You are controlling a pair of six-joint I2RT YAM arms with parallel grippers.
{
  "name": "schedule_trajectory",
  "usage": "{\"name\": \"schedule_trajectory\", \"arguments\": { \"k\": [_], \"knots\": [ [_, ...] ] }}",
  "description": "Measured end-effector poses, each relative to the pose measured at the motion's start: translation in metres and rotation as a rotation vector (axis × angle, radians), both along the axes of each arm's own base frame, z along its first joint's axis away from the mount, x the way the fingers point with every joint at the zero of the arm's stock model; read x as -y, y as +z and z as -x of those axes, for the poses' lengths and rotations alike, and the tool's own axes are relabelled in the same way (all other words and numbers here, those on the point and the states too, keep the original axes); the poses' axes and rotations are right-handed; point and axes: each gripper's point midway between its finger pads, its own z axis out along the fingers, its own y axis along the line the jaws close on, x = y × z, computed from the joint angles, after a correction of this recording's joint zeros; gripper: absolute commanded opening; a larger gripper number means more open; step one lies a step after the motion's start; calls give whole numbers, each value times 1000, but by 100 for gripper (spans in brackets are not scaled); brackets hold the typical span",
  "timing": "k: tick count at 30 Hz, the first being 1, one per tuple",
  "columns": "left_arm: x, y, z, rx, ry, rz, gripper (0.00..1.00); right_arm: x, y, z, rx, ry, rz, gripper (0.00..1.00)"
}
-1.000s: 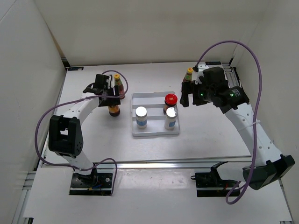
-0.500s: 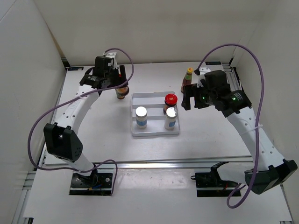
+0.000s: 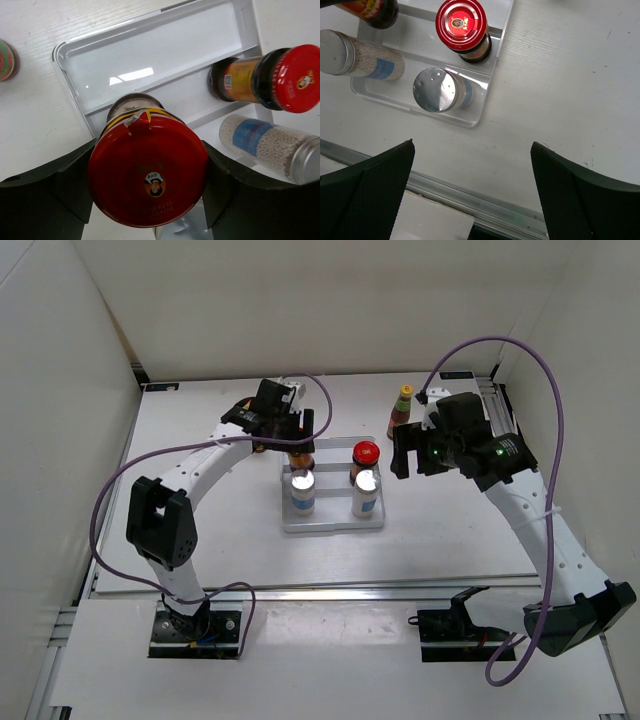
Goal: Organize the condiment bottles
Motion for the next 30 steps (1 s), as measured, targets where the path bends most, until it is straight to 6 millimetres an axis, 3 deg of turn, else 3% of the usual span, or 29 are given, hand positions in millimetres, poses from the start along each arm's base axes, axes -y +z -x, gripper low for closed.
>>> {"name": "schedule_trajectory", "arguments": {
  "k": [13, 19, 22, 26, 27, 30],
  "knots": [
    [-9, -41, 15, -75, 13, -56, 32, 1, -3, 1, -7, -2, 6, 100],
    [-9, -56, 13, -95, 18, -74, 44, 1, -3, 1, -6, -2, 5, 100],
    [-8, -59, 11, -91, 20, -76, 65, 1, -3, 2, -7, -2, 6, 100],
    [-8, -59, 10, -87, 24, -77, 81, 2, -3, 2, -8, -2, 6, 100],
    [-8, -59, 9, -87, 25, -78, 100, 2, -2, 2, -7, -2, 6, 100],
    [-9, -57, 7, -76, 34, -75, 100, 2, -1, 2, -2, -4, 6, 100]
  ]
}}
